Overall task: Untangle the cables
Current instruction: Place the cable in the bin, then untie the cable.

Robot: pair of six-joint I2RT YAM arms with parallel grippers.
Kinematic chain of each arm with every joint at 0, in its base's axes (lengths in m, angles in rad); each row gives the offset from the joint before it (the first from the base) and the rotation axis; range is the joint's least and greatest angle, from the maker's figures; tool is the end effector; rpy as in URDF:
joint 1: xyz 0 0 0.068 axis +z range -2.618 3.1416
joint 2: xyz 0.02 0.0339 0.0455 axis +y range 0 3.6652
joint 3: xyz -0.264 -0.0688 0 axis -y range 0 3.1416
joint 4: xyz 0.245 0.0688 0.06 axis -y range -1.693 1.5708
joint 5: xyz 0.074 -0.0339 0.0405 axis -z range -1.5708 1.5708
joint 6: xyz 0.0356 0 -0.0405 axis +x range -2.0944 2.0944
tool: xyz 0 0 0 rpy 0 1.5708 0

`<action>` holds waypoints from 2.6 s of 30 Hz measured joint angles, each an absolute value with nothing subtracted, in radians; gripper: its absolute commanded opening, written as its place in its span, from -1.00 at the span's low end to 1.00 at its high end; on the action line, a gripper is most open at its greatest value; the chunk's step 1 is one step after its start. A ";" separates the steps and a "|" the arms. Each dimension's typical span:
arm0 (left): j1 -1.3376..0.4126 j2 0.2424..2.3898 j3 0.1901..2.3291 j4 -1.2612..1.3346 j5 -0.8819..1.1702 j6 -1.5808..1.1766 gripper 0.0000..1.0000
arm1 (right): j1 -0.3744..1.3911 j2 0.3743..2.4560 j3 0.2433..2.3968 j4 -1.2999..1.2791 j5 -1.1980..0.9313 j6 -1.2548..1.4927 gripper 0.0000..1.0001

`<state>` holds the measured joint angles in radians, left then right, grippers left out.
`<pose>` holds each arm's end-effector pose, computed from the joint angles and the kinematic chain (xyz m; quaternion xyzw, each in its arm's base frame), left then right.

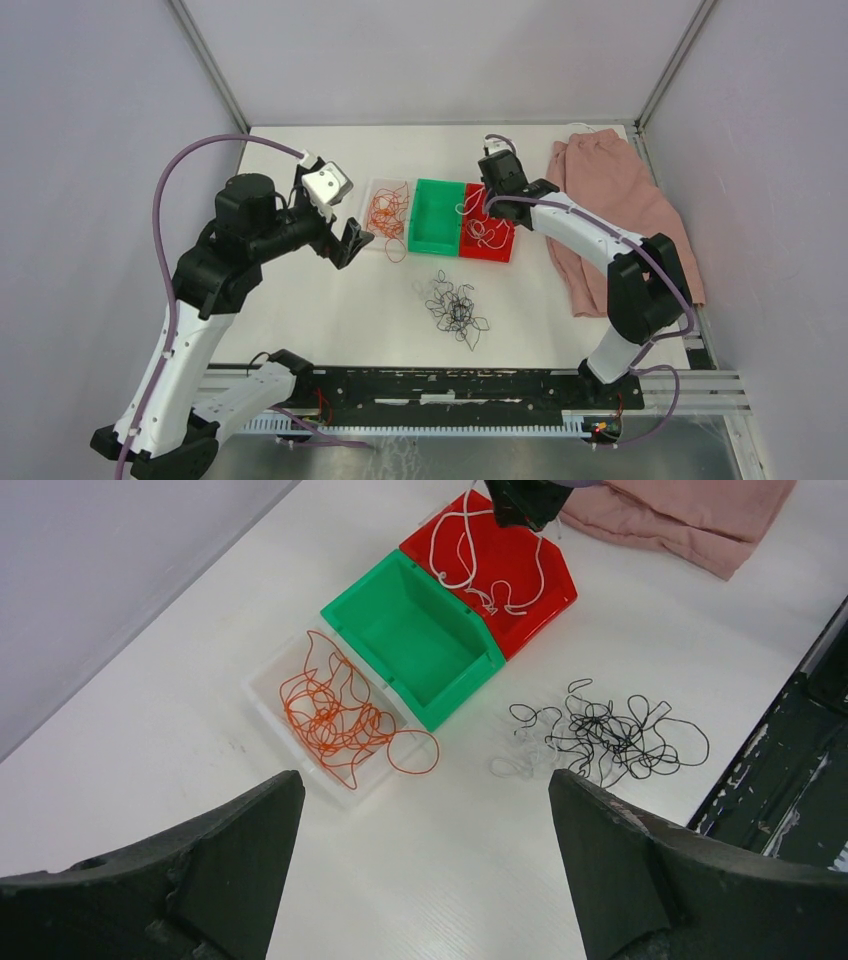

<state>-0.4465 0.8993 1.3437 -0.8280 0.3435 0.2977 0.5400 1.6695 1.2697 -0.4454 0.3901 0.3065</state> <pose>0.1309 -0.0760 0.4394 0.3860 0.7261 -0.1822 0.5391 0.3209 0.1766 0.2561 -0.0385 0.9189 -0.0222 0.3919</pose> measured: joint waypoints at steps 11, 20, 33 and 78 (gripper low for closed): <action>-0.447 0.896 1.346 -0.824 0.353 0.308 0.99 | 0.539 1.677 1.287 -0.450 0.423 0.351 0.24; -0.447 0.872 1.348 -0.802 0.396 0.320 0.99 | 0.538 1.645 1.299 -0.458 0.350 0.355 0.21; -0.447 0.901 1.351 -0.809 0.382 0.320 0.99 | 0.537 1.718 1.298 -0.438 0.222 0.393 -0.08; -0.447 0.869 1.203 -1.069 0.448 0.656 0.99 | 0.865 1.330 0.947 -0.519 0.041 0.529 0.01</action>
<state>-0.4465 0.8692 1.2030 -1.0687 0.4480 0.6556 0.8646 1.3300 0.9474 -0.5186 0.0410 0.5289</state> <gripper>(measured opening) 0.994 0.511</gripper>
